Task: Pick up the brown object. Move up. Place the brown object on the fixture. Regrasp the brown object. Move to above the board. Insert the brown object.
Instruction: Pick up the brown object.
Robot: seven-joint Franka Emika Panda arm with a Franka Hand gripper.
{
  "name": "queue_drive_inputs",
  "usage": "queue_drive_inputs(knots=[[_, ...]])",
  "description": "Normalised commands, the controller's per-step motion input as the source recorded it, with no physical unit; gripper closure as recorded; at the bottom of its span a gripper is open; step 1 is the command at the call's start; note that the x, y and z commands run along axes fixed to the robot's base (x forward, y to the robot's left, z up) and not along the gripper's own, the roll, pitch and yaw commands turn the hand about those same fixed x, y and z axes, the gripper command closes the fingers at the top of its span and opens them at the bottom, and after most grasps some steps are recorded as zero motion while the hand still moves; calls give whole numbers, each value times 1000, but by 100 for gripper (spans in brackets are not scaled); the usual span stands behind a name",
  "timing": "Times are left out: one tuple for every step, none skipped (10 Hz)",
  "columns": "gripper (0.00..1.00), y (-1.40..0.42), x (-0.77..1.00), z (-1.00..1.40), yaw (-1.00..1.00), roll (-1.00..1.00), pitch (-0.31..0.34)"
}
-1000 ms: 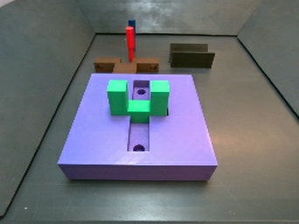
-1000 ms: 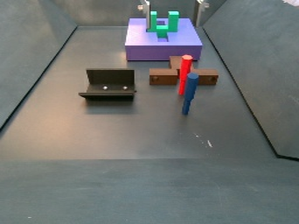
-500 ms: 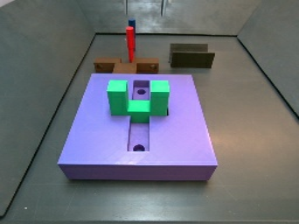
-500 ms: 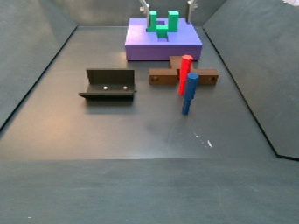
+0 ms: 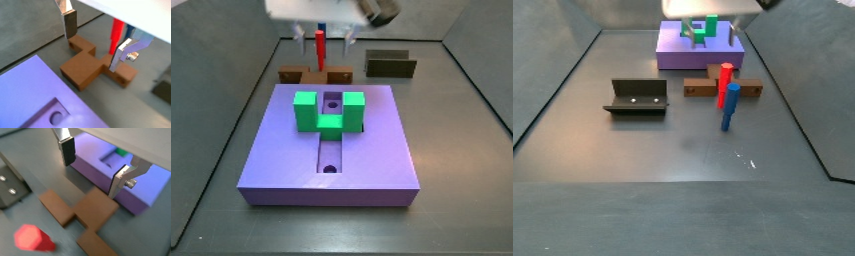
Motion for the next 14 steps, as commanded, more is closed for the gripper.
queue_drive_inputs(knots=[[0, -160, -497, -766, -183, 43, -116], [0, -111, -260, -669, 0, 27, -71], [0, -114, -31, -471, 103, 0, -34], [0, -131, 0, -471, 0, 0, -69], [0, -180, 0, -349, 11, 33, -29], [0, -197, 23, -274, 20, 24, 0], [0, -137, 0, -263, 0, 91, 0], [0, -20, 0, -229, 0, 150, 0], [0, 0, 9, -251, 0, 199, 0], [0, 0, 0, -243, 0, 211, 0], [0, 0, 0, -220, 0, 174, 0], [0, 11, 0, -249, 0, 167, 0], [0, 34, 0, -206, 0, 131, 0], [0, 97, 0, -111, 29, 0, 0]])
